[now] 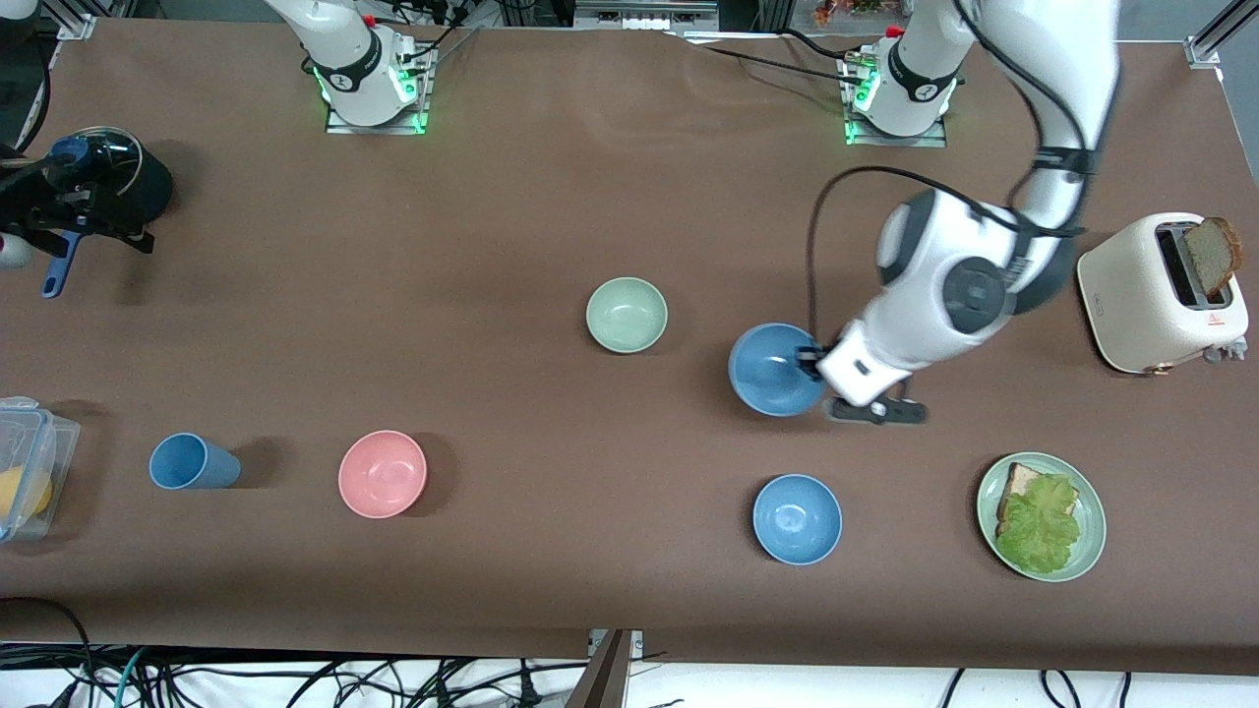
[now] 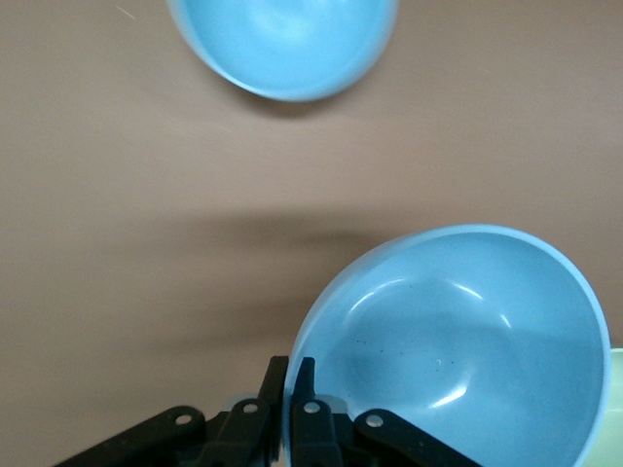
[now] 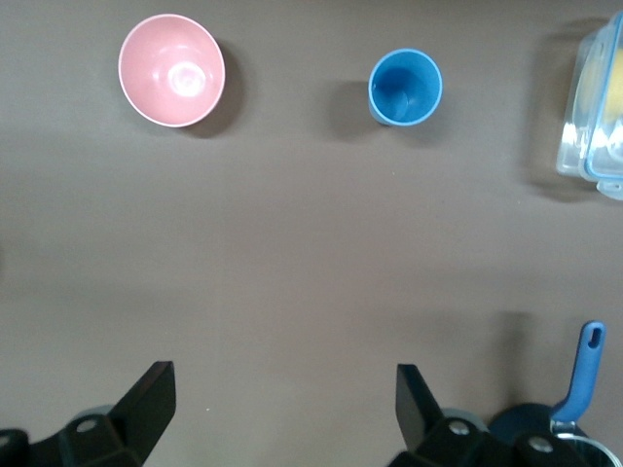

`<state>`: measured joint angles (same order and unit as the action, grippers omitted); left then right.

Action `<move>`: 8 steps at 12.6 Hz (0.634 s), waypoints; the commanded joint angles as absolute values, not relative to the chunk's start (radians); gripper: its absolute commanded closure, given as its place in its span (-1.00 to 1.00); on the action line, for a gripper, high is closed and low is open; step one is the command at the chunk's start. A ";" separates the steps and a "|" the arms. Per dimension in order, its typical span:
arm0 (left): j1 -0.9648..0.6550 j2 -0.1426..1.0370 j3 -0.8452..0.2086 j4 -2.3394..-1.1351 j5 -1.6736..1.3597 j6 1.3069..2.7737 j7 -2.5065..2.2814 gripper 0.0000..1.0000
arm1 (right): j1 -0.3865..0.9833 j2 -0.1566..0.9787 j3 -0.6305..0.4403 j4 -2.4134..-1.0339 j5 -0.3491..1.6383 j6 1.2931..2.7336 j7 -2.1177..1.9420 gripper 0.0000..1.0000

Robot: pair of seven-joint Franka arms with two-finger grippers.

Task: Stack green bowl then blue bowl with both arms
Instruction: 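Carry the blue bowl with the left gripper over the green bowl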

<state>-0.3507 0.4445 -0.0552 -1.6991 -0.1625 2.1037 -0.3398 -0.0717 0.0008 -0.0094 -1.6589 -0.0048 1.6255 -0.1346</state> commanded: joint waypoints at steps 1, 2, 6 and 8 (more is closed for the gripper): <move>-0.478 0.503 -0.037 -1.632 -0.176 2.094 -0.524 1.00 | -0.069 0.011 -0.017 -1.635 0.029 1.574 -0.062 -0.99; -0.518 0.517 -0.038 -1.625 -0.179 2.094 -0.553 1.00 | -0.069 -0.001 -0.017 -1.661 0.034 1.574 -0.040 -0.99; -0.616 0.557 -0.037 -1.626 -0.250 2.106 -0.561 1.00 | -0.071 0.000 -0.017 -1.675 0.035 1.566 -0.040 -0.99; -0.647 0.589 -0.037 -1.628 -0.249 2.140 -0.586 1.00 | -0.069 -0.002 -0.015 -1.675 0.035 1.565 -0.040 -0.99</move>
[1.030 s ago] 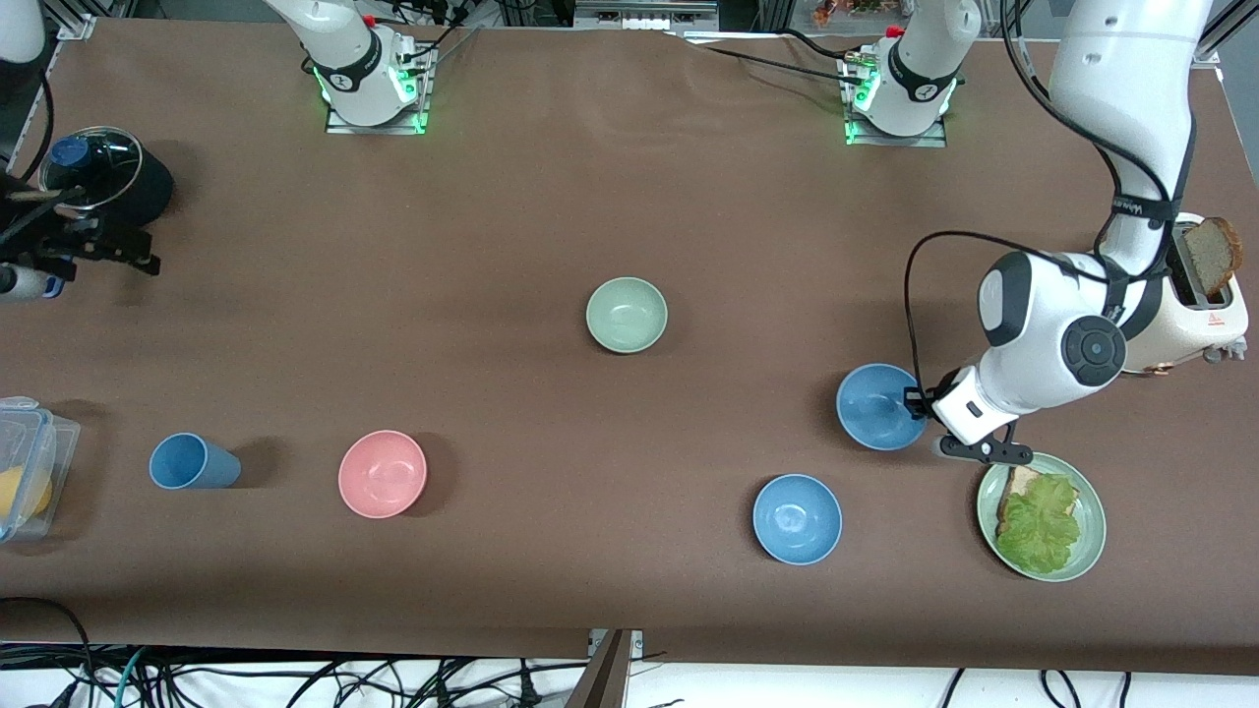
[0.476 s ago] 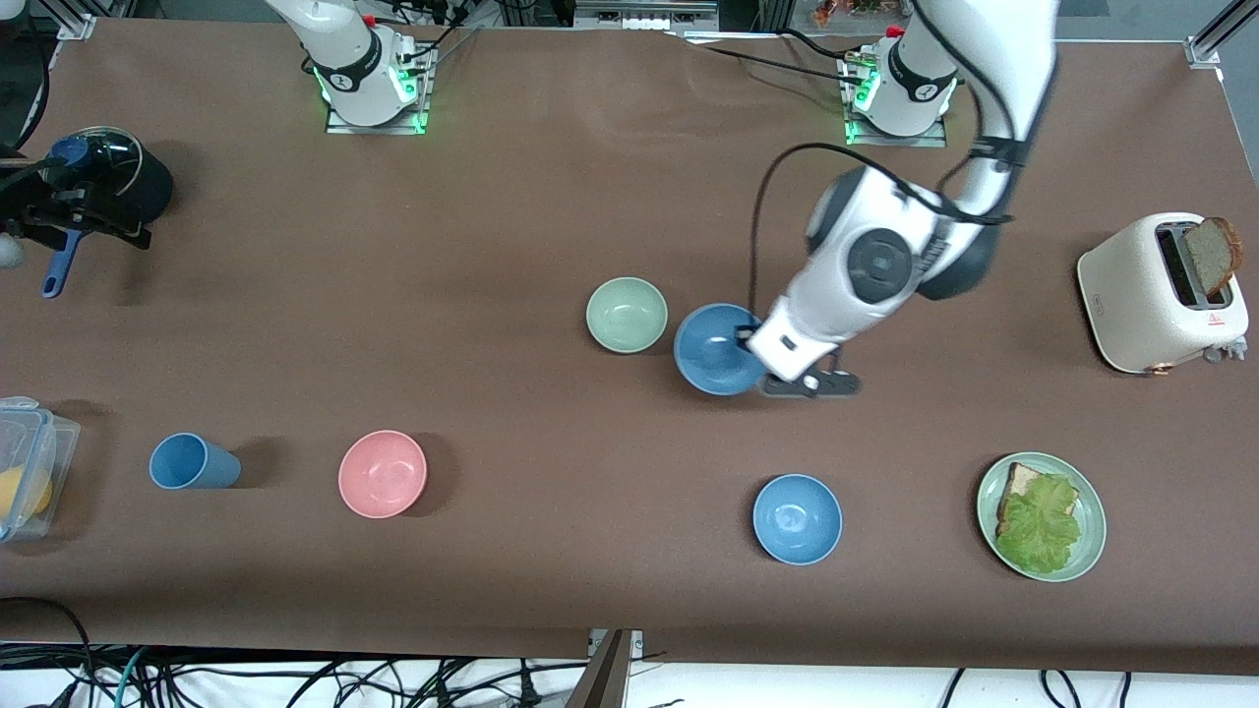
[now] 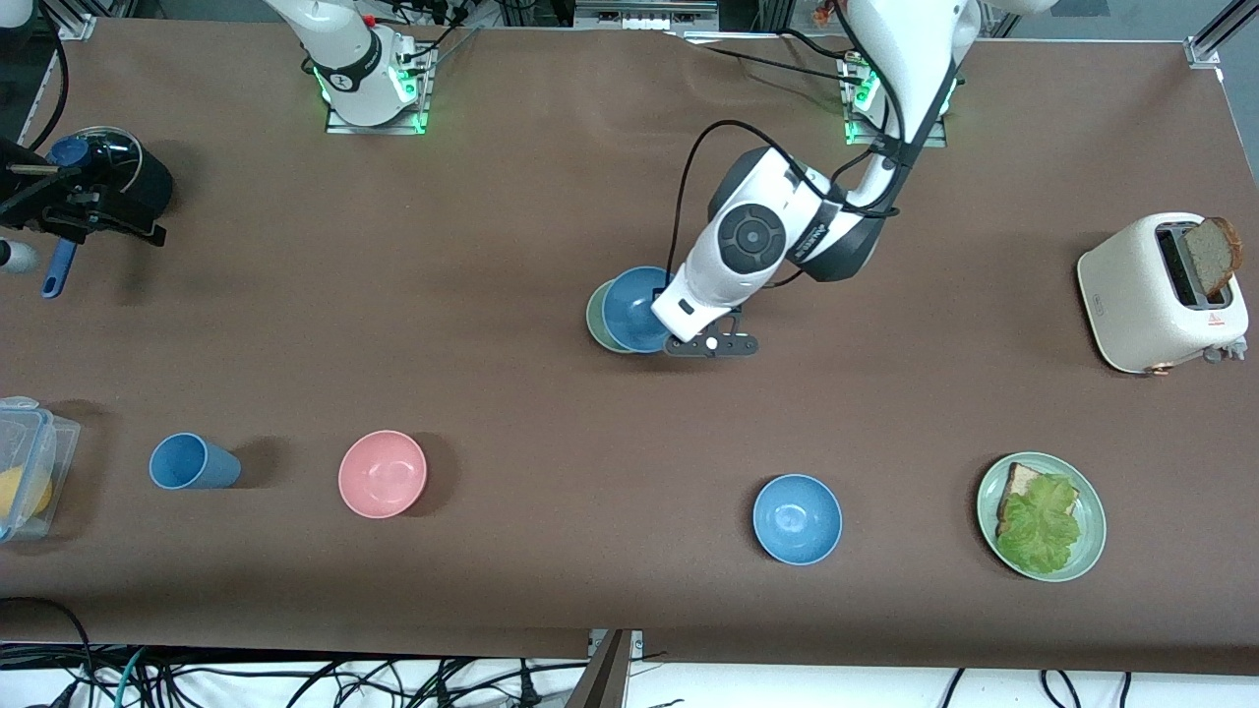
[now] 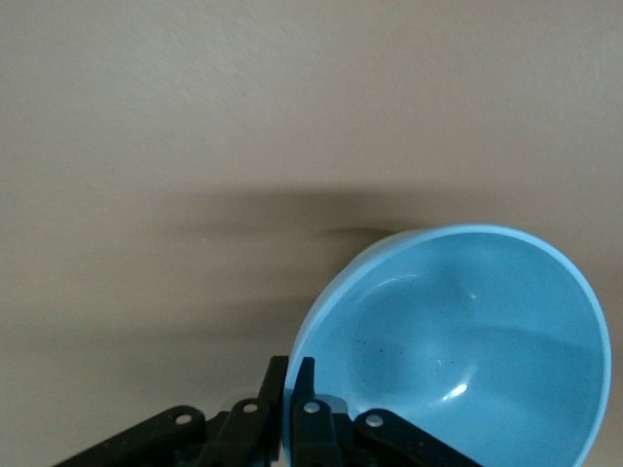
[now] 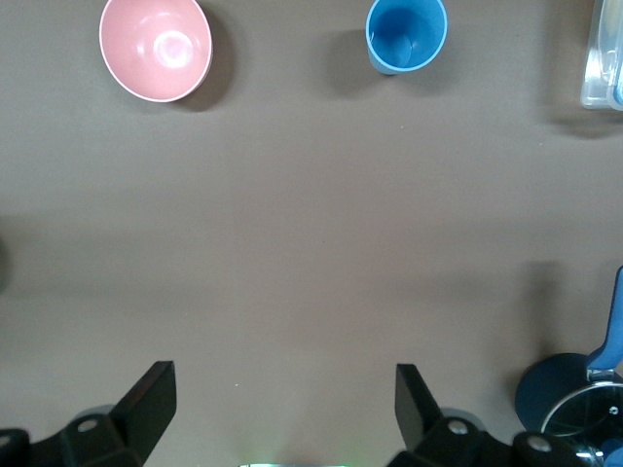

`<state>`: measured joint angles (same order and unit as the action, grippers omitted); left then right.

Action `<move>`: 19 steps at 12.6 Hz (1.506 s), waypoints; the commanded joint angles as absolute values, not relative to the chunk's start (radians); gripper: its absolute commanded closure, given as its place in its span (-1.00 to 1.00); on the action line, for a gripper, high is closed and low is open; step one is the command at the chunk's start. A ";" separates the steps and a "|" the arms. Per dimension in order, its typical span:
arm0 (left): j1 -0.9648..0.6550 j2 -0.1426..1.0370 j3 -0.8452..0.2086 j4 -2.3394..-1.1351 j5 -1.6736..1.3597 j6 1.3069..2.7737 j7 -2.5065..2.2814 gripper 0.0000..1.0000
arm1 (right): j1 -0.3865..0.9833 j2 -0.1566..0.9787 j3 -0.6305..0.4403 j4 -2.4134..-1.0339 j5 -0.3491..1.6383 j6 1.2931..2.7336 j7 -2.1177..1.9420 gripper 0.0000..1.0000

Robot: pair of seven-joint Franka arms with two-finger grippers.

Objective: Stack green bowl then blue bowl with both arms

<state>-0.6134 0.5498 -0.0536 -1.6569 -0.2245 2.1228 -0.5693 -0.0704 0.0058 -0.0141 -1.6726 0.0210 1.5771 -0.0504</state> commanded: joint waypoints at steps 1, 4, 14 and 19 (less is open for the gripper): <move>-0.658 0.603 -0.037 -1.628 -0.249 2.158 -0.595 1.00 | -0.069 -0.002 -0.015 -1.674 0.035 1.566 -0.040 -0.99; -0.675 0.627 -0.037 -1.628 -0.249 2.184 -0.618 0.89 | -0.069 0.005 -0.012 -1.667 0.037 1.575 -0.040 -0.99; -0.536 0.513 0.073 -1.388 -0.255 1.784 -0.615 -1.00 | -0.071 0.005 -0.017 -1.669 0.038 1.572 -0.038 -0.99; -0.295 0.390 0.069 -1.384 -0.146 1.680 -0.308 -1.00 | -0.071 0.005 -0.015 -1.669 0.041 1.575 -0.040 -0.99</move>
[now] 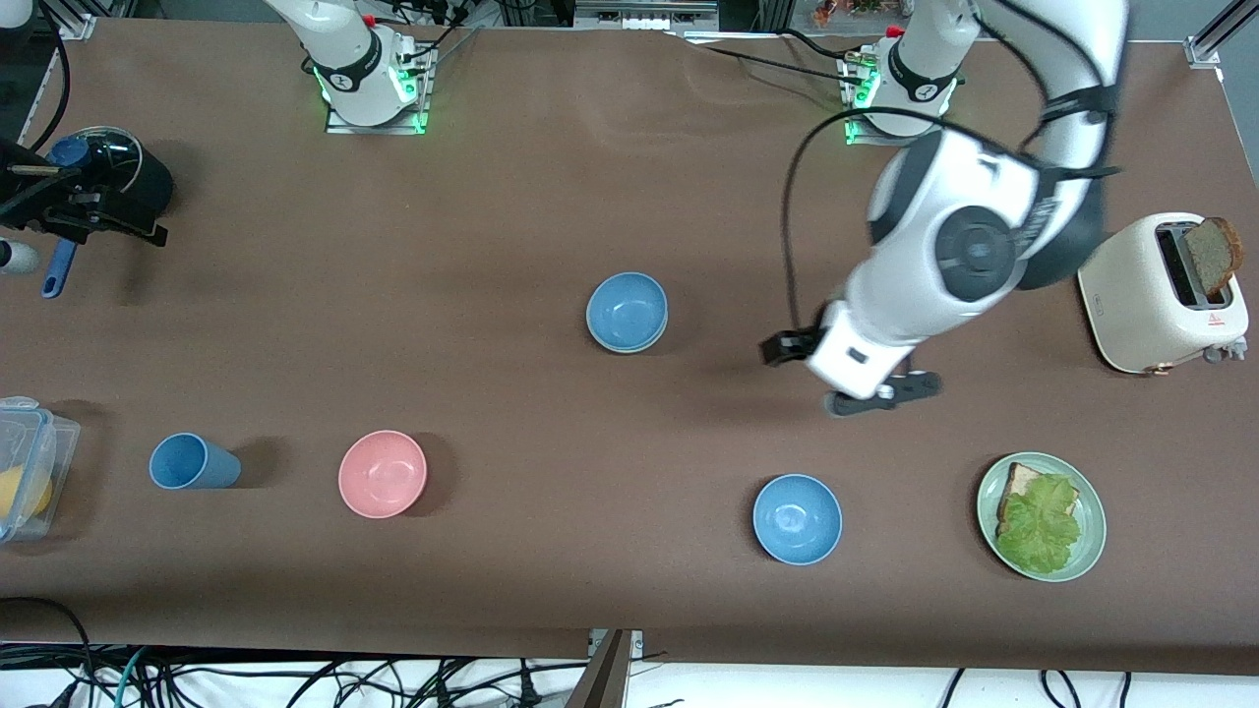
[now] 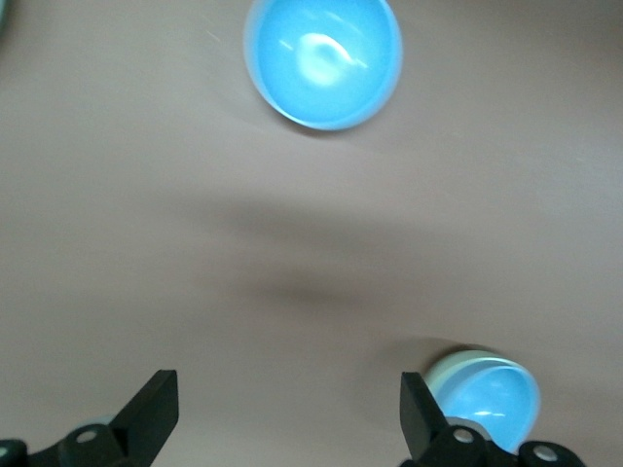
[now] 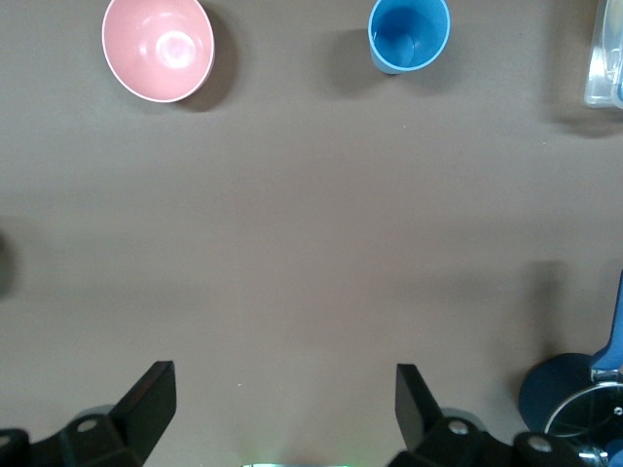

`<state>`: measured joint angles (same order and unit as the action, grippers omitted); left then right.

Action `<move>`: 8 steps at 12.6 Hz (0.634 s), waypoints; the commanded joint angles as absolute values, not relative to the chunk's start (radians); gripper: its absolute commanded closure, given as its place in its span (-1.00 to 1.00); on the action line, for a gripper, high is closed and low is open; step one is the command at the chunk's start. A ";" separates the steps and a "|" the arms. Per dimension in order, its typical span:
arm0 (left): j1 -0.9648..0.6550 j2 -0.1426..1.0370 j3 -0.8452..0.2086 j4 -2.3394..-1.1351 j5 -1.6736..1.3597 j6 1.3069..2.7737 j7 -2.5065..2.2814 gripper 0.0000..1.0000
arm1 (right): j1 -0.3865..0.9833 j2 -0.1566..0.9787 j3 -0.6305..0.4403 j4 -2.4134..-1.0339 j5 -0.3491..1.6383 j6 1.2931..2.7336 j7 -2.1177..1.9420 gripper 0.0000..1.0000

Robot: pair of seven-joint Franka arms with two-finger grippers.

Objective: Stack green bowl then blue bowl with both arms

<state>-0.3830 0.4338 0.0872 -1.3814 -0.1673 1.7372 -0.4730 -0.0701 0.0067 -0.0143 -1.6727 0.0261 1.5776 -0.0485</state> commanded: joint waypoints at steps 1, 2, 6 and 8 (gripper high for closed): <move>-0.238 0.364 0.069 -1.384 -0.144 1.658 -0.242 -1.00 | -0.071 0.005 -0.015 -1.667 0.041 1.575 -0.040 -0.99; -0.185 0.335 0.068 -1.385 -0.144 1.642 -0.232 -1.00 | -0.071 0.005 -0.015 -1.667 0.041 1.577 -0.040 -0.99; -0.060 0.266 0.066 -1.387 -0.138 1.542 -0.152 -1.00 | -0.071 0.005 -0.015 -1.667 0.041 1.577 -0.040 -0.99; -0.009 0.243 0.052 -1.397 -0.132 1.528 -0.053 -1.00 | -0.071 0.006 -0.015 -1.667 0.043 1.577 -0.044 -0.99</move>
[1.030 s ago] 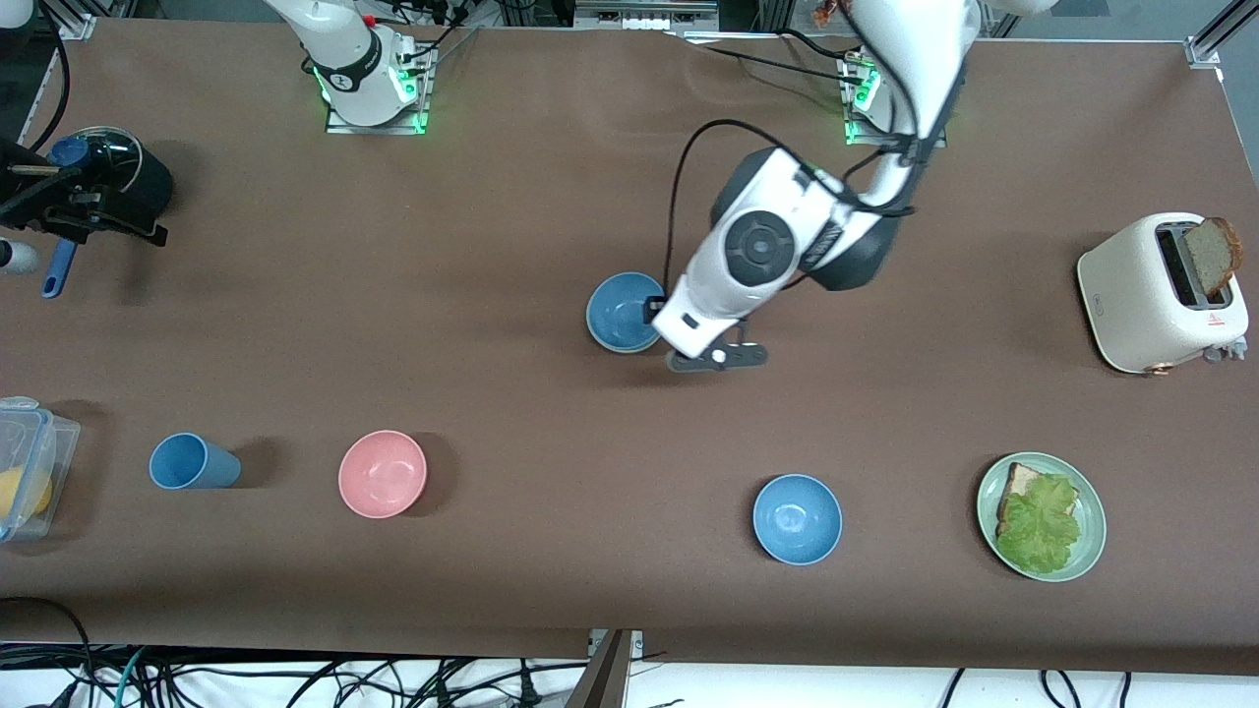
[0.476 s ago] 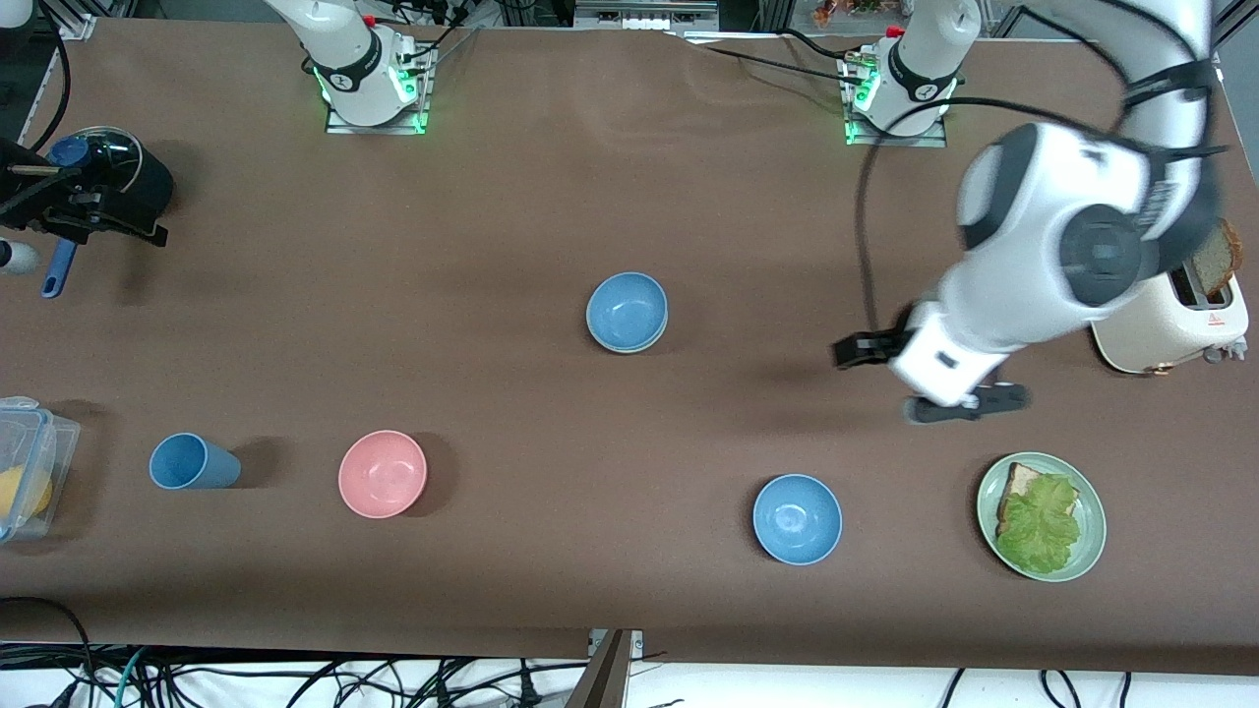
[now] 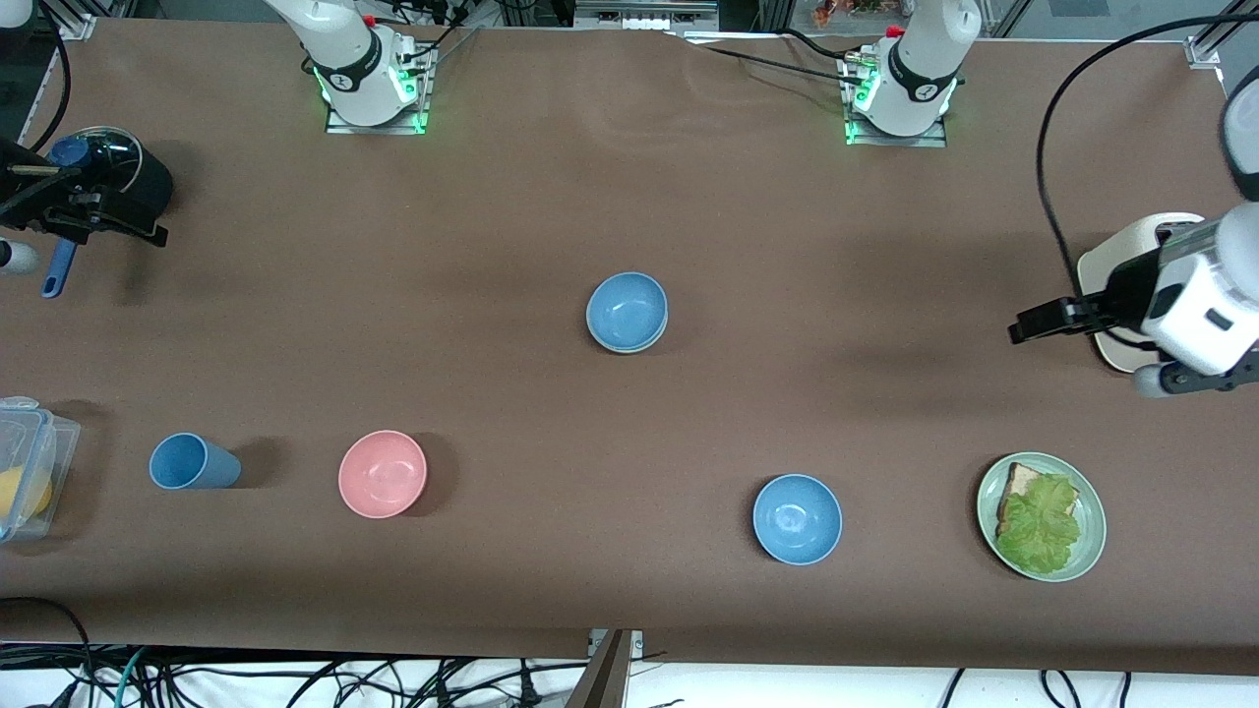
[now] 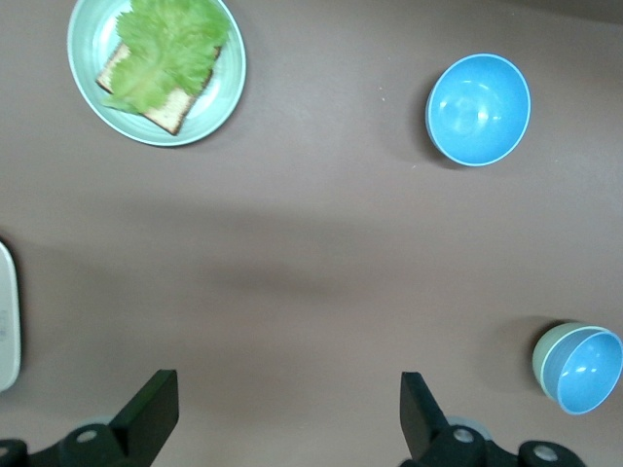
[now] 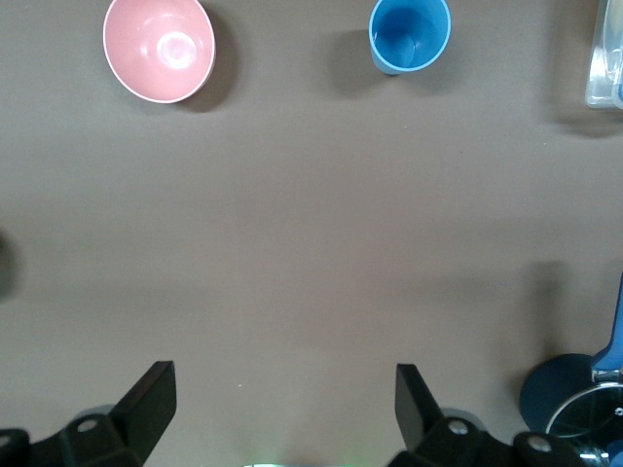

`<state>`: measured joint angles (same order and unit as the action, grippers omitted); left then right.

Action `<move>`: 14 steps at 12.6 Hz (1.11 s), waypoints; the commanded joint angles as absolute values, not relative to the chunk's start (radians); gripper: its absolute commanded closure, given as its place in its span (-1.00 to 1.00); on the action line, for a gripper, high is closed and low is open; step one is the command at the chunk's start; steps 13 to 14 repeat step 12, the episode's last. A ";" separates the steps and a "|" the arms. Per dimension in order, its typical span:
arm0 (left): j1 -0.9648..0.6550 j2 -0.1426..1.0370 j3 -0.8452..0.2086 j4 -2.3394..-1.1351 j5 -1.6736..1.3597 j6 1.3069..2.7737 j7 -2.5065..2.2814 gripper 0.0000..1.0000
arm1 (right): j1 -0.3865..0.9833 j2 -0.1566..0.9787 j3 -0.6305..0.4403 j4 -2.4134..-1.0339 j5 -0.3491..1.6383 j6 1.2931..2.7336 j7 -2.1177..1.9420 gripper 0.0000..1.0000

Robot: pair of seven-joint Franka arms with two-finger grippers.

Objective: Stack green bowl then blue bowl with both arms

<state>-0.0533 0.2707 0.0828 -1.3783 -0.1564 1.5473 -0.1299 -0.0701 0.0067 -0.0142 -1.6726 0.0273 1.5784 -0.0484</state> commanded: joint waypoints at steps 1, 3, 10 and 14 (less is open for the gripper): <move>-0.005 0.233 0.048 -1.400 -0.099 1.528 -0.037 -1.00 | -0.071 0.006 -0.015 -1.667 0.043 1.577 -0.044 -0.99; -0.003 0.201 -0.001 -1.420 -0.029 1.522 0.001 -1.00 | -0.071 0.008 -0.015 -1.666 0.044 1.577 -0.054 -0.99; -0.017 0.227 -0.020 -1.393 -0.017 1.496 -0.002 -1.00 | -0.071 0.008 -0.015 -1.663 0.044 1.575 -0.055 -0.99; -0.018 0.227 -0.020 -1.393 -0.015 1.496 -0.003 -1.00 | -0.071 0.008 -0.015 -1.661 0.044 1.575 -0.055 -0.99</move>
